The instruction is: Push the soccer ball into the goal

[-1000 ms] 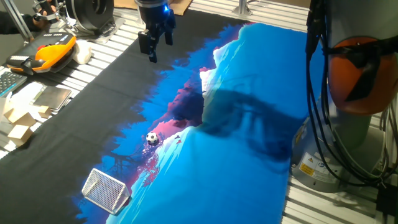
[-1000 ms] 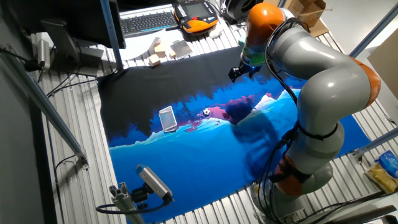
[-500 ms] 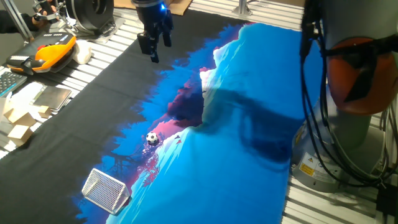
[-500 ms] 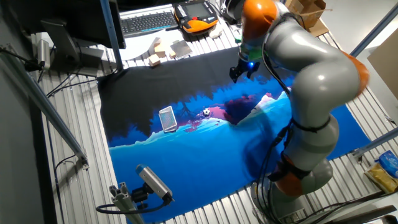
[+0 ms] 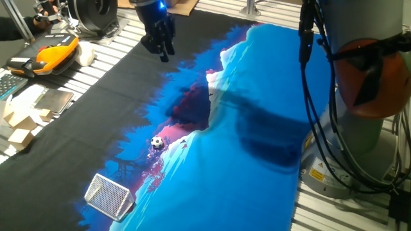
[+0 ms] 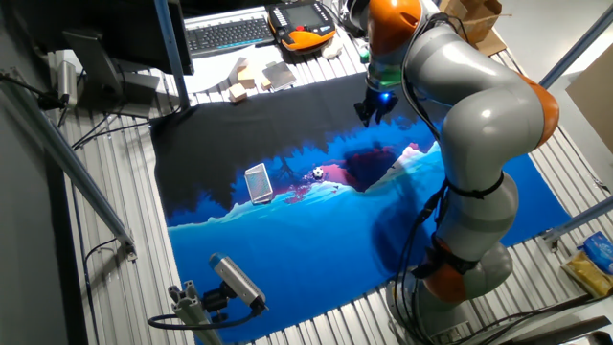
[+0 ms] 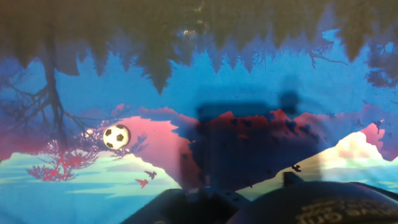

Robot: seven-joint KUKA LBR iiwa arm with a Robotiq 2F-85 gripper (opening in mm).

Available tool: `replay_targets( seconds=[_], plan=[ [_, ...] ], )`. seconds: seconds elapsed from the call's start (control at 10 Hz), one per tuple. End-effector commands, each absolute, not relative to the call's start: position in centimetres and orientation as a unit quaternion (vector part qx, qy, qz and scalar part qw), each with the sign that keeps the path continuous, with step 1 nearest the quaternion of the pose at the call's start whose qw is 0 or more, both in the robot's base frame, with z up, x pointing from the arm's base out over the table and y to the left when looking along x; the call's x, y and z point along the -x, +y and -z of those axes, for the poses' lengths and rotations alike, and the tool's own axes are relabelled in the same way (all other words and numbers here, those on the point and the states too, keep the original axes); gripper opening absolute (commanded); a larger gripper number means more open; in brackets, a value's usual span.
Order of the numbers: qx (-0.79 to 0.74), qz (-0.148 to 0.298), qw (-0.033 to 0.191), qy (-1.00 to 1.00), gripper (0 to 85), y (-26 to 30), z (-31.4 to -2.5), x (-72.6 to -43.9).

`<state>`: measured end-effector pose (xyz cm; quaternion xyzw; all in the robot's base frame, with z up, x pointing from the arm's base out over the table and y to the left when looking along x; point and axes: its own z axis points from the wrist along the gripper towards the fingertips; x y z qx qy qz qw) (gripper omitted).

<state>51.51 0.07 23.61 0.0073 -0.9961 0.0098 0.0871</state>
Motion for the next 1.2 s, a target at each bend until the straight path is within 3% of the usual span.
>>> replay_targets(
  seconds=[0.0, 1.1],
  plan=[
    [-0.002, -0.011, 0.086, -0.996, 0.0, 0.08, -23.61, -51.52],
    [-0.008, -0.012, 0.083, -0.996, 0.0, 0.22, -23.61, -51.55]
  ],
)
